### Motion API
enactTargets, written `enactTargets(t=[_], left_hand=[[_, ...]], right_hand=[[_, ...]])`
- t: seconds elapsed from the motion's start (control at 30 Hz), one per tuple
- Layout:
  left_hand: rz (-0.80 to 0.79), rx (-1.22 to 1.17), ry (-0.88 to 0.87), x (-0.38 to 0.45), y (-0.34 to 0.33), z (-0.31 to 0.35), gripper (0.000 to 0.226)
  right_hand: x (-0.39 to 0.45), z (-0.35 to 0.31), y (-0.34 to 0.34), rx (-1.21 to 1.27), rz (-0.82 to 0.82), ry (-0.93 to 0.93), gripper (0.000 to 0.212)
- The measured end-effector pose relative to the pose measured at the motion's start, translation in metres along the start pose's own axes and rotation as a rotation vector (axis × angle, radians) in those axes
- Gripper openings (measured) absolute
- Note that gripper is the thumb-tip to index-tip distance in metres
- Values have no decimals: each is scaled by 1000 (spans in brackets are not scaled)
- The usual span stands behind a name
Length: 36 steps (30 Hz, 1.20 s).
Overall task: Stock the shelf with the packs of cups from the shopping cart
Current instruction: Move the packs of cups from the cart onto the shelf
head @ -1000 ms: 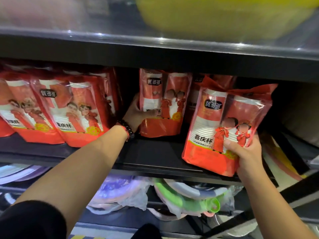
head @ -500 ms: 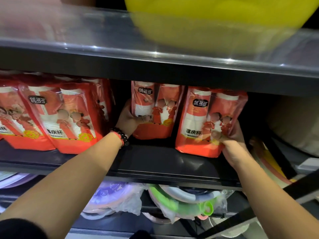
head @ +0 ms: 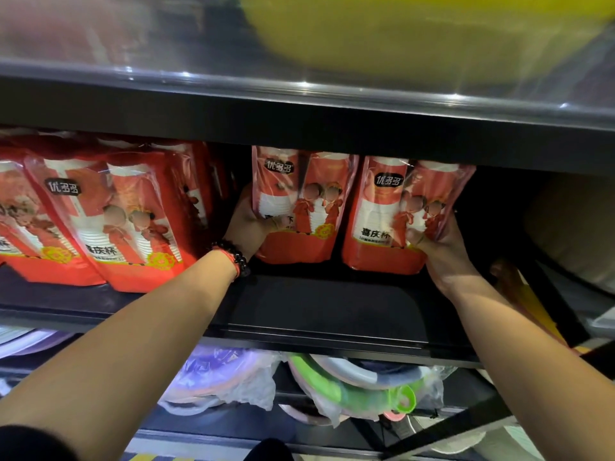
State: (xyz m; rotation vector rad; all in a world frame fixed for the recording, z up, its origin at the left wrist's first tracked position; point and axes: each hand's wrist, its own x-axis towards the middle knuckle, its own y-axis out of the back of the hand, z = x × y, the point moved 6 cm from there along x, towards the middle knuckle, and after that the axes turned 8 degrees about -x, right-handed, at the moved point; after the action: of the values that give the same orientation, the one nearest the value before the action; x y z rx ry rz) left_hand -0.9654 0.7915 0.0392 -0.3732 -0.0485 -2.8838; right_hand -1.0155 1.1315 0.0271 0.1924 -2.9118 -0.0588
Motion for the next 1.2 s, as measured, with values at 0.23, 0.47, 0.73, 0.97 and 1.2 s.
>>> enactTargets(t=[0.23,0.47,0.73,0.97,1.2], left_hand=[[23,2,-42,-2,-1,2,69],[33,2,-3,-7,-3,5,68],[184,115,26,-31,7,7,85],[324,53,228,-68,17,6,77],[220,294,325,-132,0,25,16]], right_hand=[[-1,1,0,-15,-30,-5,69],[-6,0,1,-44,-8,-73,65],[-33,5,25,-131,134,-245,70],[-92,2,33,-238,188,-440,55],[-128,-27,11,-367,44,-396,21]])
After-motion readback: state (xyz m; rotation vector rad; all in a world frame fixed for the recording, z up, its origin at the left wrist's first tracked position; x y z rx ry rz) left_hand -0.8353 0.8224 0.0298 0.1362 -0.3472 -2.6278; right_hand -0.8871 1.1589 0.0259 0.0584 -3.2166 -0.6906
